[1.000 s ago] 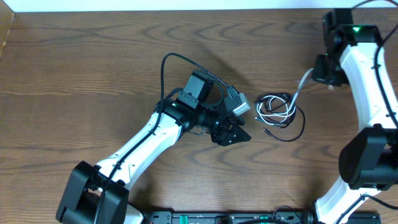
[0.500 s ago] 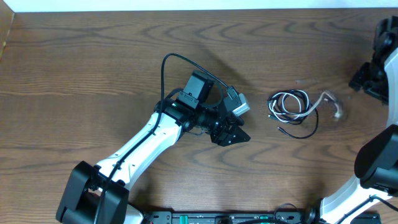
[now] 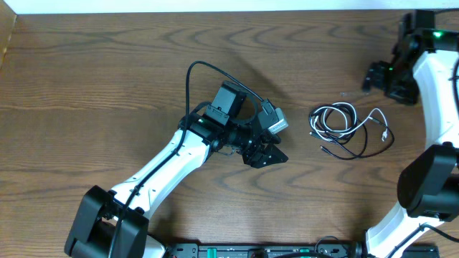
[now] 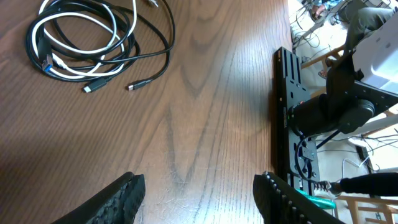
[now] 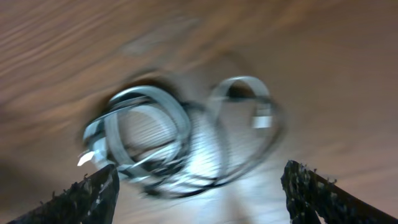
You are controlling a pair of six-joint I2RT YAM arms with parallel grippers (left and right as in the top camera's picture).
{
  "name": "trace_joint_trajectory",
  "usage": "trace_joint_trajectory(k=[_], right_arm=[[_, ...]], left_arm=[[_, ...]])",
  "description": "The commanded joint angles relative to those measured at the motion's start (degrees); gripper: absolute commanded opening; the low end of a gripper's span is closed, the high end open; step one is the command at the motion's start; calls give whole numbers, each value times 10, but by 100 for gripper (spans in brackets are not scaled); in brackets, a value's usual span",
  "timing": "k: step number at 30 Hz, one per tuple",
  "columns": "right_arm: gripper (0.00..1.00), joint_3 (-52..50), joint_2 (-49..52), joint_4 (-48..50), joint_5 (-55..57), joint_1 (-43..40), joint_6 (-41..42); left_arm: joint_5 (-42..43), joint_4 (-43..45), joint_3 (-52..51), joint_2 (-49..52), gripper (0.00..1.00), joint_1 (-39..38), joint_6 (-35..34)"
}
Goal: Untangle cables
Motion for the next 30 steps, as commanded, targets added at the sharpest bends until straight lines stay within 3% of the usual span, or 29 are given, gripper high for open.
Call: trace_joint_trajectory(k=[1,8,15,30], right_arm=[[78,4,-2,-1,-61,31,4],[75,-47,-1,6,51,102,110],[77,-114,-1,42,76,124,177],[77,-235,-1,110,72,124,207]], left_arm=[[-5,-1,-2,-3,61,-2,10],[-24,-2,-2,-3,61,-2,9],[-73,-4,-2,-3,61,-2,-17],[-79,-10,-2,-3,61,-2,-19]])
